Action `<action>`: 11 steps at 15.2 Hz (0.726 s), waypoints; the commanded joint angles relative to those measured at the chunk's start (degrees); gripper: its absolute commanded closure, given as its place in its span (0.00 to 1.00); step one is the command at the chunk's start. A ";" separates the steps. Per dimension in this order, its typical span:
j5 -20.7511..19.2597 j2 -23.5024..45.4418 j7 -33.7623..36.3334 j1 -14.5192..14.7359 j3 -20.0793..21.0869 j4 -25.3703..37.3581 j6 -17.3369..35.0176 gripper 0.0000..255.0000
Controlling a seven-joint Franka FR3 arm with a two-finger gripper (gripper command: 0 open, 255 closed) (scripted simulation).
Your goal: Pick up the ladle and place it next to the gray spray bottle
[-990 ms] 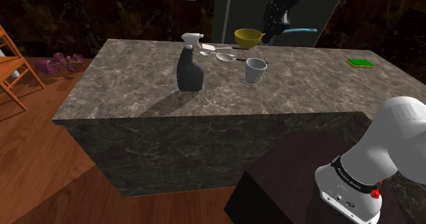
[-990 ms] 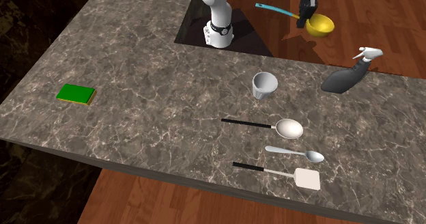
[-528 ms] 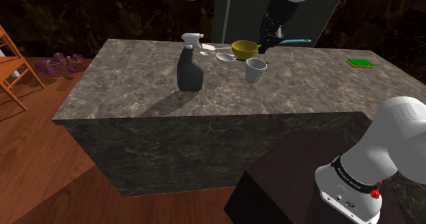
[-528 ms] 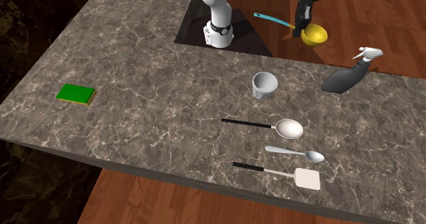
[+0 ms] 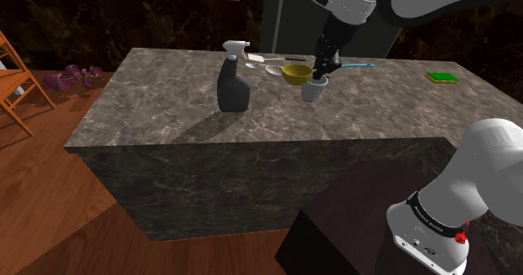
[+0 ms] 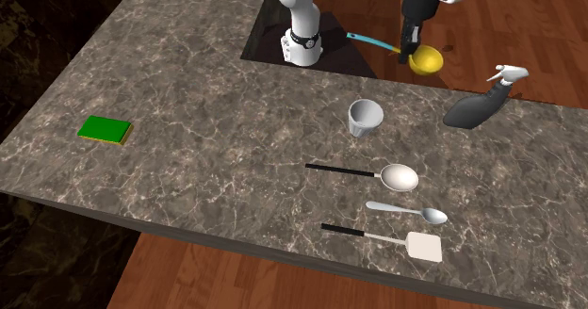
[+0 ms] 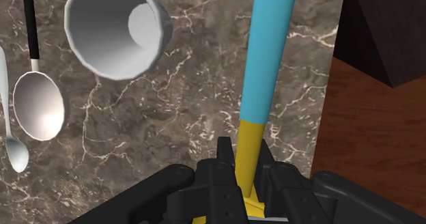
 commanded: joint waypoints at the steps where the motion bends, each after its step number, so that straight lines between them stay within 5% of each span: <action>1: -0.13 0.23 0.07 -0.07 -0.14 -1.31 1.57 1.00; 11: -0.75 2.72 0.63 -0.30 -0.79 -7.14 9.88 1.00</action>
